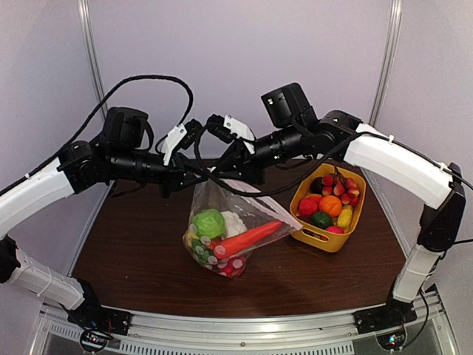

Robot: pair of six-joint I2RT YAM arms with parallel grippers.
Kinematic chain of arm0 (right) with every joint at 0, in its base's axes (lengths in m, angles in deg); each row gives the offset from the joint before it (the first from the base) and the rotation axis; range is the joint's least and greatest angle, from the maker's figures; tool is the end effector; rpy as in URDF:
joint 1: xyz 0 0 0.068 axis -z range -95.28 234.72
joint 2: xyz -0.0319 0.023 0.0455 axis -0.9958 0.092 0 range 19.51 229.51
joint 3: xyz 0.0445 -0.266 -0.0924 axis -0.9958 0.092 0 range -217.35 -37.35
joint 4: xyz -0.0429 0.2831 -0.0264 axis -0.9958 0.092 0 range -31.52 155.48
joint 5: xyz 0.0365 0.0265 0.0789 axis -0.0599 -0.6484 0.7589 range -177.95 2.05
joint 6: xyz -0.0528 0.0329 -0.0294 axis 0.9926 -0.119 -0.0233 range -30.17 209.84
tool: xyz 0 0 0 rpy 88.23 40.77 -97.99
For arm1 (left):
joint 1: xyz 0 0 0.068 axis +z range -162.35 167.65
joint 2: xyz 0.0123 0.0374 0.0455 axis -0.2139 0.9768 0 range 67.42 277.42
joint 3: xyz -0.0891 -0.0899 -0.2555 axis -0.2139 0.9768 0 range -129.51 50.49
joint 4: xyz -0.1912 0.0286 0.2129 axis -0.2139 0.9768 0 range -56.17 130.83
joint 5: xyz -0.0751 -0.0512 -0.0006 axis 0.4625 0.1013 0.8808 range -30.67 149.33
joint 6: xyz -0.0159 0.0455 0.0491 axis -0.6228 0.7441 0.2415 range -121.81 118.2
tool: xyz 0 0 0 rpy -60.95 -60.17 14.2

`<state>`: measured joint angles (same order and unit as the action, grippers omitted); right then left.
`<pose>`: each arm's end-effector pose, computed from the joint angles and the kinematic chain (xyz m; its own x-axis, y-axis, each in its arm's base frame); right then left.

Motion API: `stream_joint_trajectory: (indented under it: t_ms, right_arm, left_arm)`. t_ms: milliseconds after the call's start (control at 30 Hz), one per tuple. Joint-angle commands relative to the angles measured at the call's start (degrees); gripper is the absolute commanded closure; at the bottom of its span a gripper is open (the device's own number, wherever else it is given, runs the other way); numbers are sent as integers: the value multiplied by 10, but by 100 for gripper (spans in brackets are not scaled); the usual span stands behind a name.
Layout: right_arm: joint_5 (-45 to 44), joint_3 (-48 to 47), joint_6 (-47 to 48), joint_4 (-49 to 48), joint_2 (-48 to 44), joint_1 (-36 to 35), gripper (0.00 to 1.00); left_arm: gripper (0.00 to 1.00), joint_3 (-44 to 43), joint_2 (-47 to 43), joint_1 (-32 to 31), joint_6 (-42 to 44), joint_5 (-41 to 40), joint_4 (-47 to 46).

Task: Place the food in the zip-top bag and seal the zipper
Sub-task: Zip the zipper on the zipper food storage bag.

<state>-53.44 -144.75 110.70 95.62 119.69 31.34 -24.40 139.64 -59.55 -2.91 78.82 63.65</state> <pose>0.2346 0.3685 0.4199 0.0619 -0.4089 -0.9105 -0.9977 -0.0517 -0.0446 0.2022 -0.2456 0.3919 -0.3272 0.3267 -0.8867 0.8872 0.4291 -0.1693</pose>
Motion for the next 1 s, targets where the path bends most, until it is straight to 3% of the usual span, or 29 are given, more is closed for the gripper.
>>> stream_joint_trajectory:
  t_ms: [0, 233, 600, 967]
  right_arm:
    - [-50, -14, -12, -3, 10, -3, 89]
    - [-77, -15, 8, 23, 0, -3, 100]
    - [-103, -28, 120, 179, 4, 1, 100]
    - [-127, 16, 110, 193, -41, 21, 100]
  left_arm:
    - [100, 5, -15, -2, -7, 13, -51]
    - [100, 10, -16, -2, -7, -2, -50]
    - [100, 31, -22, -1, 2, -42, -42]
    - [100, 43, -28, 3, -1, -68, -44]
